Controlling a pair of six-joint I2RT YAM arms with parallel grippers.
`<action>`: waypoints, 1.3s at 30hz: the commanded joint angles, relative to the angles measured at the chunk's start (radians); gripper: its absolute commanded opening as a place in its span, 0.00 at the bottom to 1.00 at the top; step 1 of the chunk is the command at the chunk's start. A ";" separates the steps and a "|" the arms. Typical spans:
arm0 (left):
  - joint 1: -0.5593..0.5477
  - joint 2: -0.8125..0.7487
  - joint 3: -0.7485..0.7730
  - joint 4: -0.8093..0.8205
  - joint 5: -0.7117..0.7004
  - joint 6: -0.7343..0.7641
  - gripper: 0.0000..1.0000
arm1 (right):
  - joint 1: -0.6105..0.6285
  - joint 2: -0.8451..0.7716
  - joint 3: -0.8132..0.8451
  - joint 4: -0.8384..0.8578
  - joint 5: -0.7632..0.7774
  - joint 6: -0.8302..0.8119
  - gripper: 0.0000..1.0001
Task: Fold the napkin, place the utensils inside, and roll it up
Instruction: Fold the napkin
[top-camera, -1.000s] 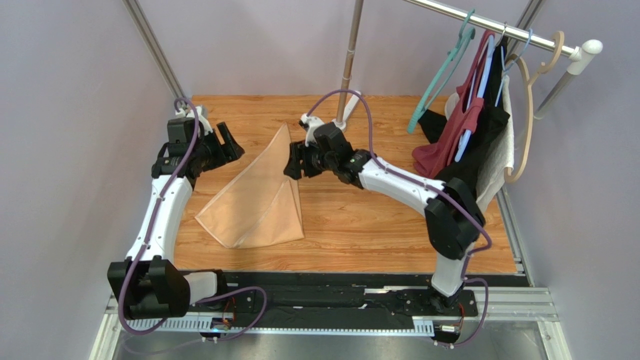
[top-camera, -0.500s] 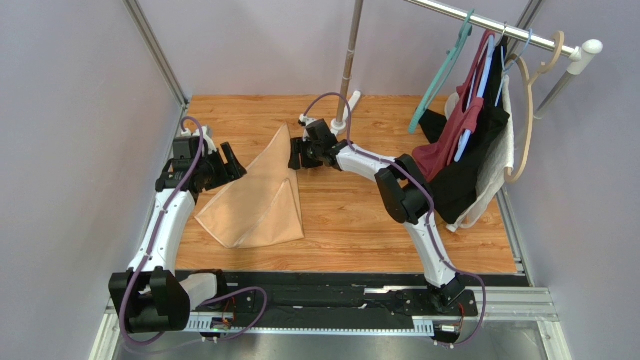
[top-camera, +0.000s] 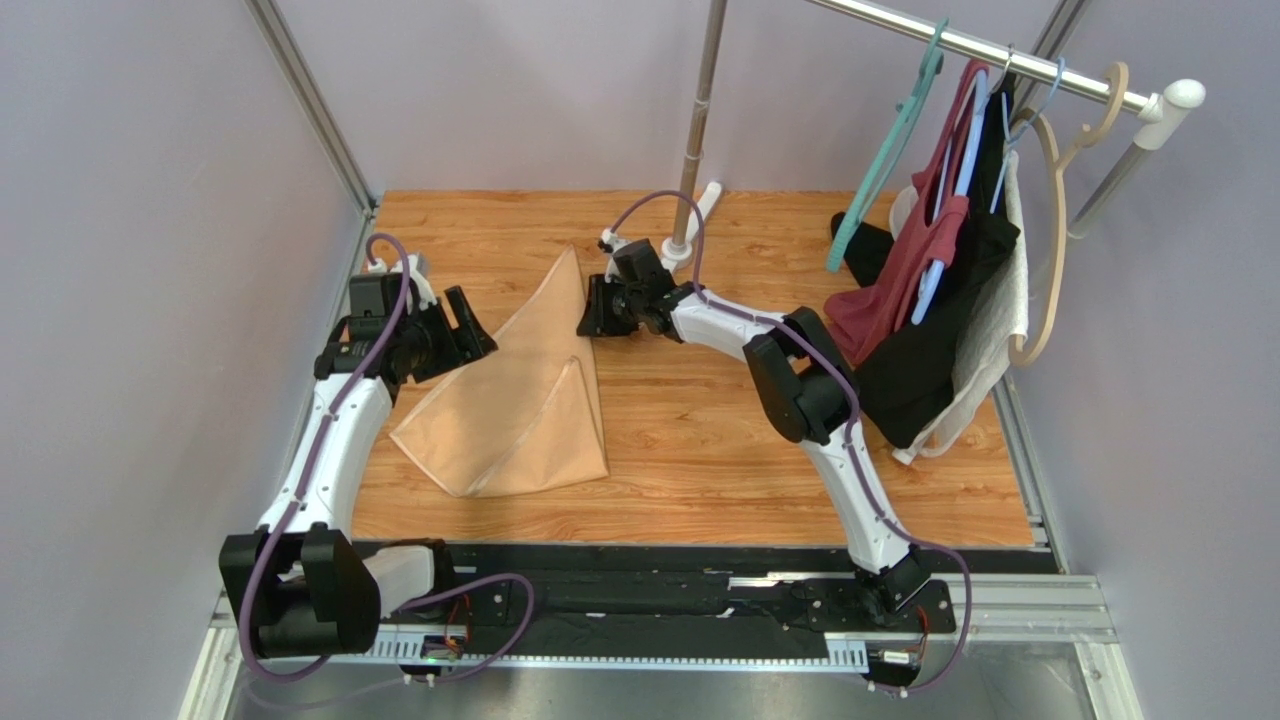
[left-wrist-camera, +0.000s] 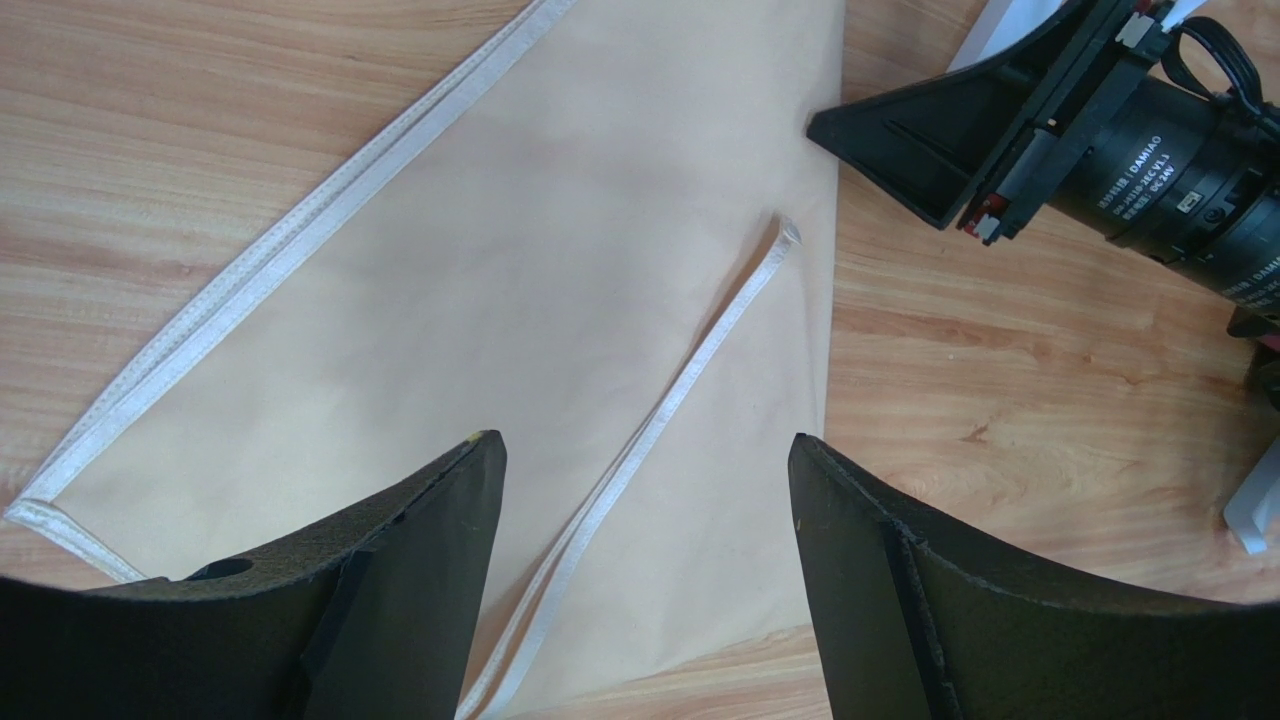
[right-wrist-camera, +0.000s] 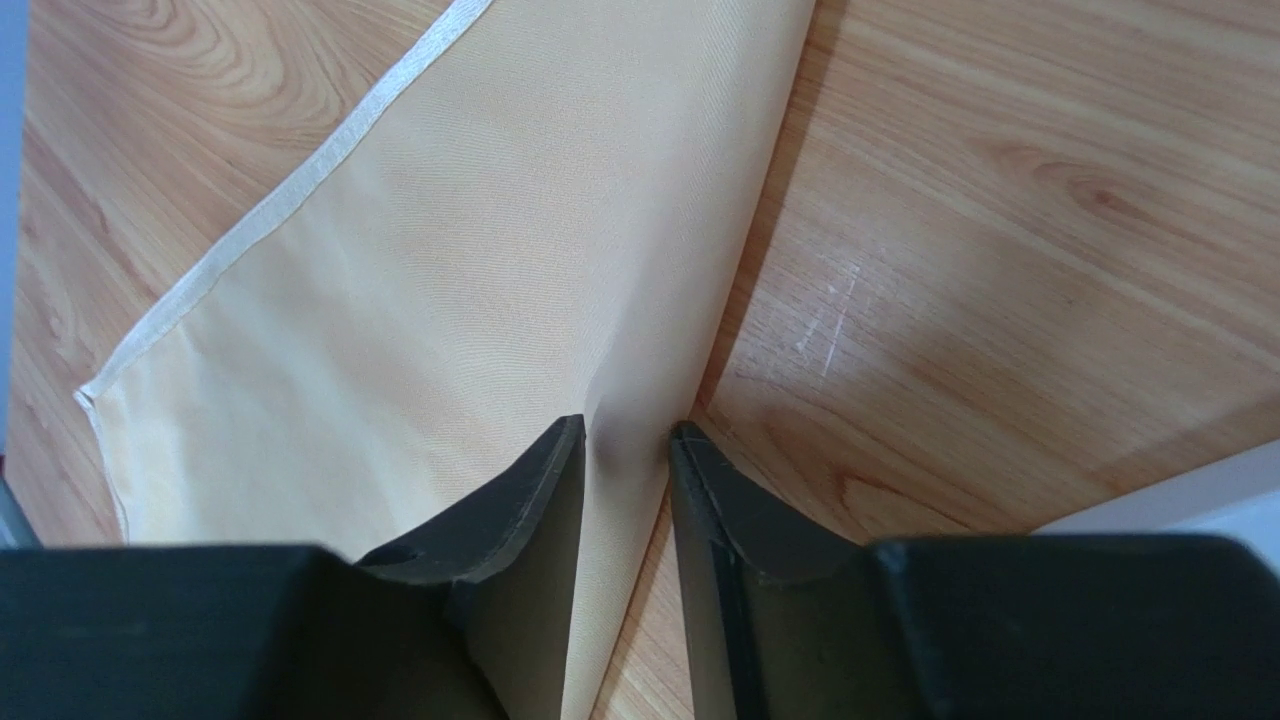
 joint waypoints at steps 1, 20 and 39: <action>0.007 0.009 0.006 0.017 0.025 -0.004 0.79 | 0.004 0.026 0.018 0.018 -0.025 0.047 0.19; 0.007 0.119 -0.004 0.005 -0.023 -0.059 0.79 | -0.002 -0.160 -0.229 -0.001 0.325 0.193 0.00; 0.198 -0.031 0.012 0.043 -0.166 -0.096 0.80 | 0.179 -0.306 -0.264 0.197 -0.101 -0.112 0.58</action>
